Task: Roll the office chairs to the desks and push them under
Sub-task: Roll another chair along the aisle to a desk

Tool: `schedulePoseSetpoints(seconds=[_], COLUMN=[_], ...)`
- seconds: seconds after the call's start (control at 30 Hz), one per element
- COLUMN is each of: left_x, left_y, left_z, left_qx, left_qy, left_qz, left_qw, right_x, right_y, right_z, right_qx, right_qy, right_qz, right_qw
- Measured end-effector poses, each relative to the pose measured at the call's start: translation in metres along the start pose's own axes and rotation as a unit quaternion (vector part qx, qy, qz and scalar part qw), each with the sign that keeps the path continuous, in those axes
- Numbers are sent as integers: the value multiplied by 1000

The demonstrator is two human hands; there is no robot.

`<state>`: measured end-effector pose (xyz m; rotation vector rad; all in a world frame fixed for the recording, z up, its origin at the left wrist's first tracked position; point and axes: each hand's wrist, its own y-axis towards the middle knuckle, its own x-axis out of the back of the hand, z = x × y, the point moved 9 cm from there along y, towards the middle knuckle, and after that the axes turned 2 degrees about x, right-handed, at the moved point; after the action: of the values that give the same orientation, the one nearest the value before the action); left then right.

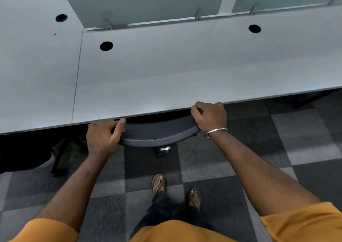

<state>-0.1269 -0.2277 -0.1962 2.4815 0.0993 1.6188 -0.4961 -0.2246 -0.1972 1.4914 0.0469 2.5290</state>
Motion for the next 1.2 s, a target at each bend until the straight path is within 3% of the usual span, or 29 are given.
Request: schedulePoseSetpoints(seconds=[0.3, 0.43, 0.63, 0.83, 0.97, 1.2], left_x=[9, 4, -4, 20, 37, 34], left_y=[-74, -91, -86, -60, -60, -93], left_z=[-21, -34, -54, 8, 46, 10], left_qx=[13, 13, -62, -50, -50, -33], left_qy=[23, 20, 48, 22, 17, 27], left_qz=[-42, -60, -42, -48, -43, -64], left_qw=[999, 998, 996, 997, 998, 997], right_x=[31, 29, 42, 14, -10, 2], right_y=[-66, -59, -24, -53, -95, -43], right_z=[-15, -36, -40, 9, 51, 24], right_qx=[33, 29, 57, 0, 38, 60], right_qy=[10, -7, -3, 25, -2, 44], right_qz=[-40, -20, -34, -83, -74, -47], right_qw=[999, 999, 998, 996, 997, 996])
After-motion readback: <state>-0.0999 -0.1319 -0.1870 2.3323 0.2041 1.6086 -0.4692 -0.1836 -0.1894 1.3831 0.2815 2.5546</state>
